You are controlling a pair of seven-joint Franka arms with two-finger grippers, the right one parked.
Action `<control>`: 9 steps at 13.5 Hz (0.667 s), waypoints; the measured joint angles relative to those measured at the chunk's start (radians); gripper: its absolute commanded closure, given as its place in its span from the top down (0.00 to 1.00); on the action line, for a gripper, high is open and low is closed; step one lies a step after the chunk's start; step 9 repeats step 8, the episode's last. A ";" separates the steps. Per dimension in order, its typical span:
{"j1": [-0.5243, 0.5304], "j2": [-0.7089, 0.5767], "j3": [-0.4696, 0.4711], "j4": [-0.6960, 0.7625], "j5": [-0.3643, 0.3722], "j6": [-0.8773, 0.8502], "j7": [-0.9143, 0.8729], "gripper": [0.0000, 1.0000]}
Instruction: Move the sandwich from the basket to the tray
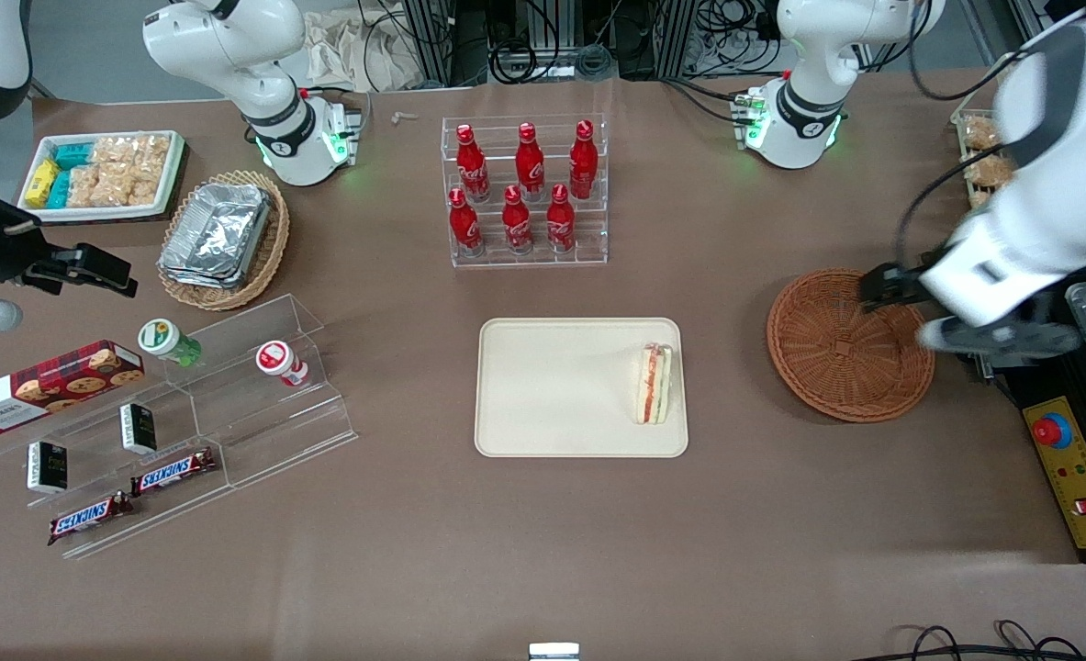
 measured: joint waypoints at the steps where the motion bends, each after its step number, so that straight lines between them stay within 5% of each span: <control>1: 0.001 -0.027 0.017 -0.017 -0.004 -0.006 0.013 1.00; 9: -0.019 -0.070 0.008 -0.062 -0.006 -0.008 0.012 1.00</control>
